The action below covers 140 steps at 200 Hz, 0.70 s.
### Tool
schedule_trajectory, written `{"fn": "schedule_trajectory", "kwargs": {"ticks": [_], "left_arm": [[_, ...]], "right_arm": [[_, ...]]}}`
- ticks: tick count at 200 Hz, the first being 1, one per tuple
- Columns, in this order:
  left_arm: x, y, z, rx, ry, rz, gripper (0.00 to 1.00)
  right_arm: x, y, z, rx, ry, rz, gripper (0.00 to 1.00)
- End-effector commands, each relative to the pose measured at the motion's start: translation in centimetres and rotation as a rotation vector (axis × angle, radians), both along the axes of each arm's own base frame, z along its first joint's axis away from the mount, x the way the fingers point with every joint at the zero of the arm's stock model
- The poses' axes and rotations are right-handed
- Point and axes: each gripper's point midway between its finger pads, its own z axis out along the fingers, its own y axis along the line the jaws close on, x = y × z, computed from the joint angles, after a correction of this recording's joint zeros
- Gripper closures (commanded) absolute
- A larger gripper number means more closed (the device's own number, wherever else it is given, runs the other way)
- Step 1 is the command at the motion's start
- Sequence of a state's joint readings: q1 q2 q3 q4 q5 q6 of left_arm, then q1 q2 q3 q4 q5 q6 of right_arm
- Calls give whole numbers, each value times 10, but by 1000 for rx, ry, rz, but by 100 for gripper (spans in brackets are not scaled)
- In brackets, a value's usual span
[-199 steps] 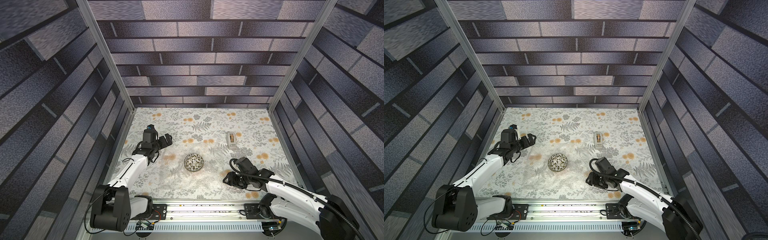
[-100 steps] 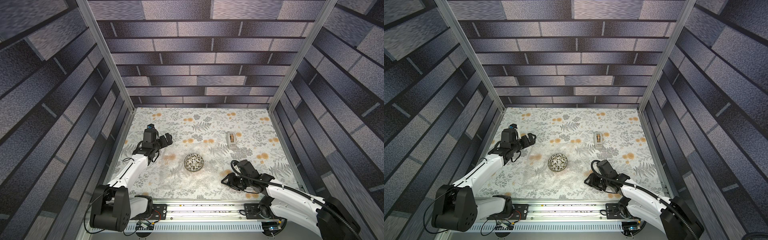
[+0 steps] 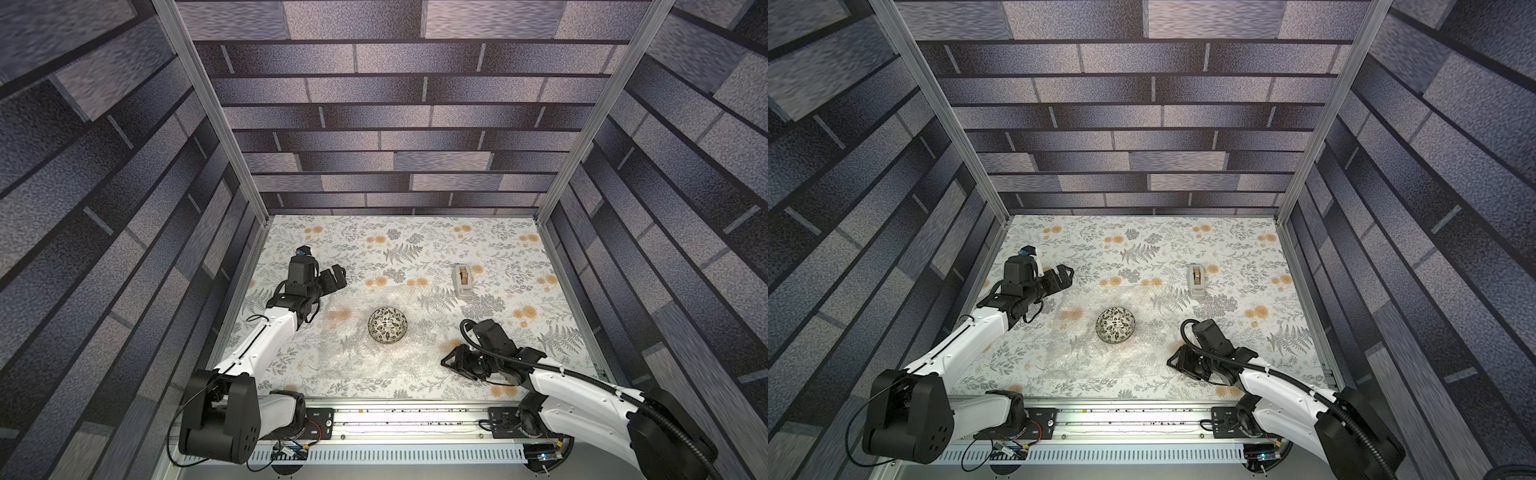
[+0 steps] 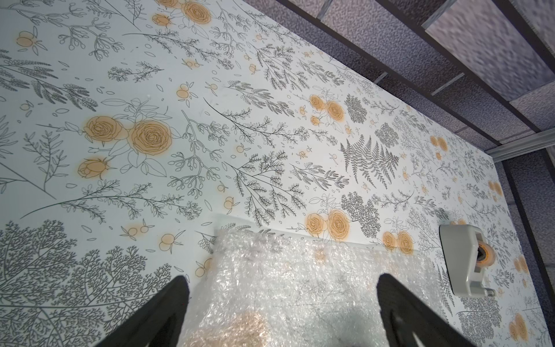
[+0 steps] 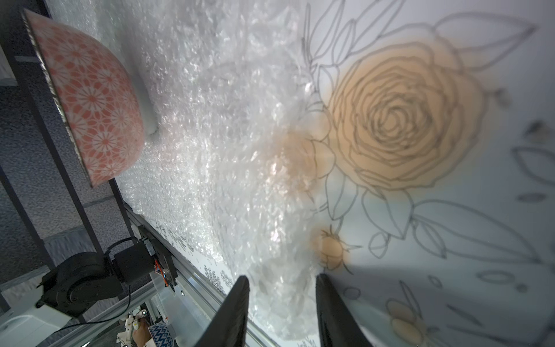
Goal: Wrap bowls in bubble wrap
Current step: Wrap the bowl in bubble wrap.
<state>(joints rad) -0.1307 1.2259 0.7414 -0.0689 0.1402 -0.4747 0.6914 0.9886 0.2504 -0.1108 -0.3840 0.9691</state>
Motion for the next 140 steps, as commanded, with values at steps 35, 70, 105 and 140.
{"fn": "schedule_trajectory", "kwargs": {"ticks": [35, 70, 105, 140], "left_arm": [[7, 0, 13, 28, -30, -5, 0], [9, 0, 12, 26, -30, -6, 0], [7, -1, 10, 31, -26, -11, 0], [5, 0, 9, 33, -26, -9, 0]], "right_arm": [[9, 9, 10, 58, -35, -13, 58], [15, 21, 24, 142, -63, -11, 54], [17, 24, 35, 204, -109, -12, 51], [15, 21, 50, 231, -173, 4, 54]]}}
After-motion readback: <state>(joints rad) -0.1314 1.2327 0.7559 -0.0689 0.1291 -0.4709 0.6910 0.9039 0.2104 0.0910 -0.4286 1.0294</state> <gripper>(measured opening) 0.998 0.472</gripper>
